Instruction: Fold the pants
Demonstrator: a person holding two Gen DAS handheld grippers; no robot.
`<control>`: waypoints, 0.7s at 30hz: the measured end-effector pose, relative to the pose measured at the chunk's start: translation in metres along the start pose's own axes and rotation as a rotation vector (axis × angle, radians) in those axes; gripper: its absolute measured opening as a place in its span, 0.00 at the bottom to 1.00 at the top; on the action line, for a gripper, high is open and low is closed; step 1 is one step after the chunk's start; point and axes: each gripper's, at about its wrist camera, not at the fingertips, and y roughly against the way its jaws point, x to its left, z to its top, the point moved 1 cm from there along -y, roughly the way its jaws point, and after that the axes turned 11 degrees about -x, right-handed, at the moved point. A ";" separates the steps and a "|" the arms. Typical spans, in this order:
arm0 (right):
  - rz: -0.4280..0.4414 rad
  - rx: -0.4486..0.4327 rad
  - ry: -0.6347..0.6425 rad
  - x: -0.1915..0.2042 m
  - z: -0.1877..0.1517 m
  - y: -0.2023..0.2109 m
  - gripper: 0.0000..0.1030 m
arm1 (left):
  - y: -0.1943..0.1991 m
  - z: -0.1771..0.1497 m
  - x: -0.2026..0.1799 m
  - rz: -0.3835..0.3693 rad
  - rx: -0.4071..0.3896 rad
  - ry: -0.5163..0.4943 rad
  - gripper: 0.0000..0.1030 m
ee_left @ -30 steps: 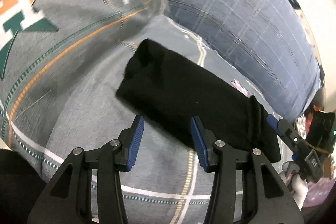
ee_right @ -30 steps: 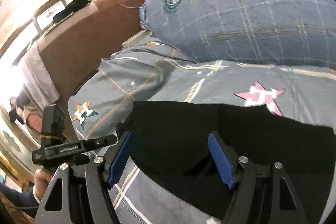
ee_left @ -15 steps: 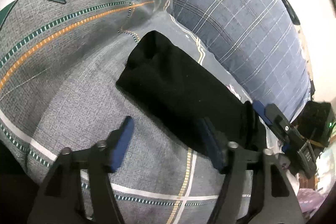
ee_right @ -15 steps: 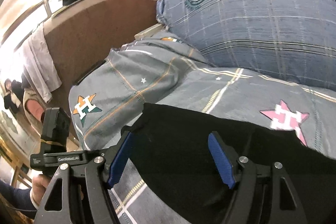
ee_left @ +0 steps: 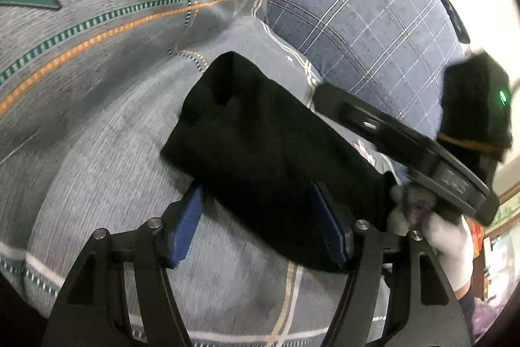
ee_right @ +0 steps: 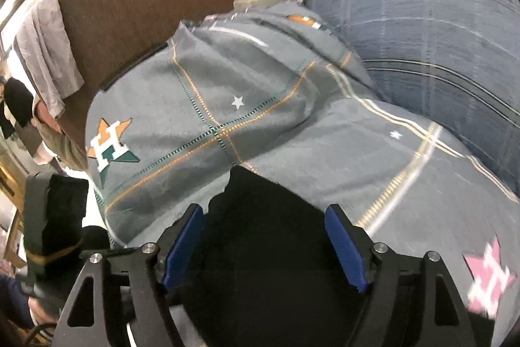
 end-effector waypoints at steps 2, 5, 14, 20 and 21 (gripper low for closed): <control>0.007 0.048 0.032 0.003 0.003 -0.018 0.74 | -0.003 0.002 0.000 -0.004 -0.004 -0.001 0.65; 0.018 0.150 0.086 0.004 0.003 -0.050 0.74 | -0.006 0.004 0.002 -0.015 -0.012 0.010 0.65; 0.063 0.146 0.093 0.003 -0.001 -0.064 0.22 | -0.011 0.006 0.006 -0.068 -0.018 -0.002 0.28; 0.139 -0.105 -0.061 -0.004 0.013 0.023 0.18 | 0.027 0.010 -0.035 -0.190 -0.112 -0.145 0.22; 0.155 -0.149 -0.084 -0.006 0.015 0.041 0.18 | 0.034 0.008 -0.047 -0.209 -0.124 -0.185 0.23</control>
